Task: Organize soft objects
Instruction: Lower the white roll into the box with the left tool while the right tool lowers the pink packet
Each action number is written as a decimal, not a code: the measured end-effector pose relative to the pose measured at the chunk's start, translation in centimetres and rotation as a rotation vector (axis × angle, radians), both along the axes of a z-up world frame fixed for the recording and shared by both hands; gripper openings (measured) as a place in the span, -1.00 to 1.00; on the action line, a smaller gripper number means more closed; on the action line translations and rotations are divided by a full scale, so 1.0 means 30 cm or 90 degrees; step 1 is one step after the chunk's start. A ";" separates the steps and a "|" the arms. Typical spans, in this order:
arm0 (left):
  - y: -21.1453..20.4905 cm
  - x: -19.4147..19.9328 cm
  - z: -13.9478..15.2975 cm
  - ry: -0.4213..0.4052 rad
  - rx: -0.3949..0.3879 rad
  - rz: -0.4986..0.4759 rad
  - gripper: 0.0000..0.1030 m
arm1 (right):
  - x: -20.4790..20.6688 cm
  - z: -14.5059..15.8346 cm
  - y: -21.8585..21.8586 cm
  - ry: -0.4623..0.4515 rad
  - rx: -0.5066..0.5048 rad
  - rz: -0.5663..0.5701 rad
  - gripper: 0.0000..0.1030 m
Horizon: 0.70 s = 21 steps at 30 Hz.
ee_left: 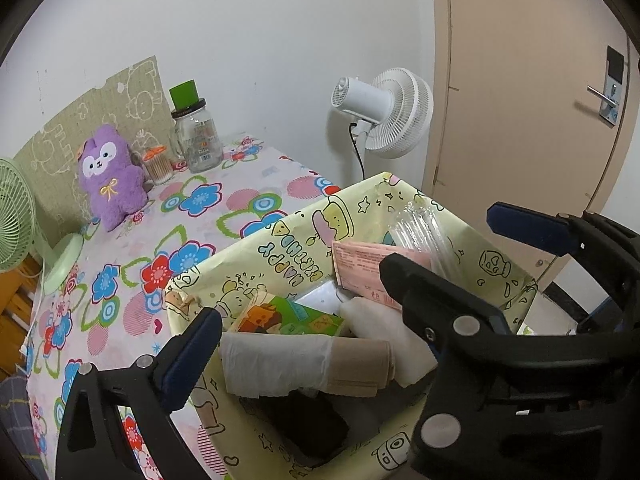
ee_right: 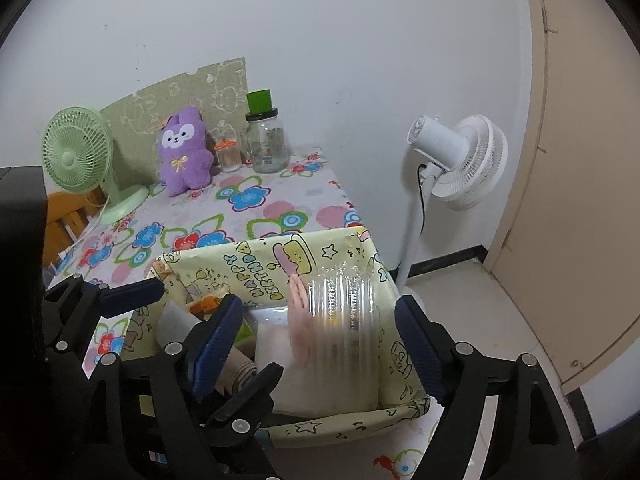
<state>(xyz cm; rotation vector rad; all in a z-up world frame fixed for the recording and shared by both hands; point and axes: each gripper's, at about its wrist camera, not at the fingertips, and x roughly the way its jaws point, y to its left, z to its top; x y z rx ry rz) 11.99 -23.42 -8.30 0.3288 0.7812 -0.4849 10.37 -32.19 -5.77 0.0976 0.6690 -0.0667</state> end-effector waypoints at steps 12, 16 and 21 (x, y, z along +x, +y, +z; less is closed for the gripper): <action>0.035 -0.015 0.029 -0.019 -0.004 0.017 0.99 | -0.010 0.028 0.028 -0.014 -0.015 -0.024 0.90; 0.063 -0.025 0.039 -0.022 -0.005 0.028 0.99 | -0.017 0.033 0.053 -0.015 -0.017 -0.021 0.92; 0.109 -0.034 0.053 -0.027 -0.010 0.039 0.99 | -0.021 0.040 0.093 -0.015 -0.019 -0.018 0.94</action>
